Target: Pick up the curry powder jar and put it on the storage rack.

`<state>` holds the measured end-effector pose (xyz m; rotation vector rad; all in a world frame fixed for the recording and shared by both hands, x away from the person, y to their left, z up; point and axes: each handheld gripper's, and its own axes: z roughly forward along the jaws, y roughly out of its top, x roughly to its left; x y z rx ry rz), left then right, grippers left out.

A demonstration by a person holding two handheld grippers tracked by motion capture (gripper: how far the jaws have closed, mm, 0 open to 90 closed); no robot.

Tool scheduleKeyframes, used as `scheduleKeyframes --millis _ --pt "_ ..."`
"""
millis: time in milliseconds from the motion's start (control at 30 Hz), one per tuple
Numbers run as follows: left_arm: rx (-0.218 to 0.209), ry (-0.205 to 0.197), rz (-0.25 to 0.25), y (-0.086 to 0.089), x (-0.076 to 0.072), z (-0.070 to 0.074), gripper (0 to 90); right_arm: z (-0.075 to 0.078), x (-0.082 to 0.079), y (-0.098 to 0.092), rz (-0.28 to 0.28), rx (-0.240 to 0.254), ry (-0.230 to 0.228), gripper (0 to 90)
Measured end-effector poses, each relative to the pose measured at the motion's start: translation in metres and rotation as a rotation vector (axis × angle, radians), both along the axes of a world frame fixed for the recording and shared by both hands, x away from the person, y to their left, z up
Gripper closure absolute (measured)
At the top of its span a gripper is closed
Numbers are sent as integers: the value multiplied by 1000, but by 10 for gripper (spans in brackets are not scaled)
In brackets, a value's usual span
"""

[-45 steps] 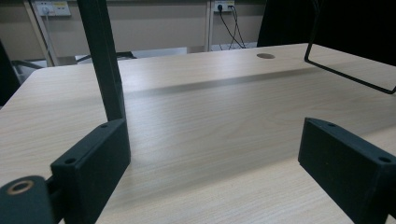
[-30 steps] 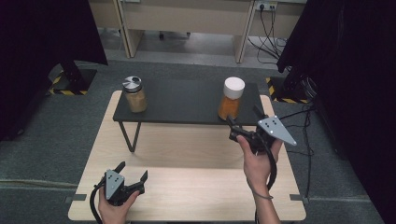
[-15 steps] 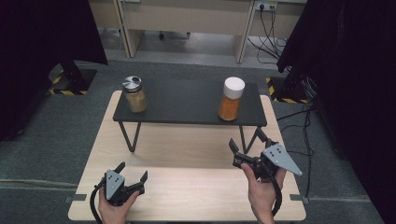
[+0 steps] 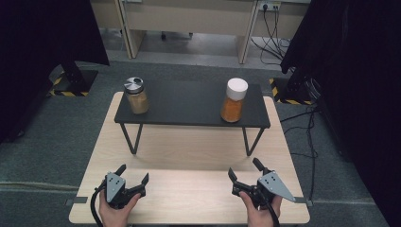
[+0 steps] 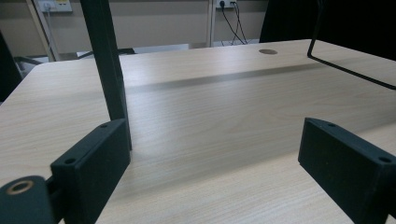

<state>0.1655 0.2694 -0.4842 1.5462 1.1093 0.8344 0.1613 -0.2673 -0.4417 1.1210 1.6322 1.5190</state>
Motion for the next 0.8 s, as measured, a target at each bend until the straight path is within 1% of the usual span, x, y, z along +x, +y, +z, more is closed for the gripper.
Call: scheduleKeyframes --millis 67,100,133,167,233,267,533,800 --pt "2 3 -1 0 0 0 84 -6 -1 0 -6 4 16 51" --pt "2 3 -1 0 0 0 84 -6 -1 0 -6 4 16 51" --pt "1 5 0 0 0 -1 84 -9 -2 -1 -7 14 24 51" --pt "1 8 0 0 0 -1 84 -11 -2 -1 -7 15 34 51" --pt "0 9 0 0 0 -1 84 -11 -1 -1 -1 5 40 51" --pt "0 8 -1 -1 0 -1 84 -12 -2 -1 -7 10 40 52" --pt "0 9 -4 -1 1 -1 84 -16 -2 -2 -5 15 57 52" --pt "-21 0 -7 1 1 0 76 -17 -4 -2 5 14 59 51"
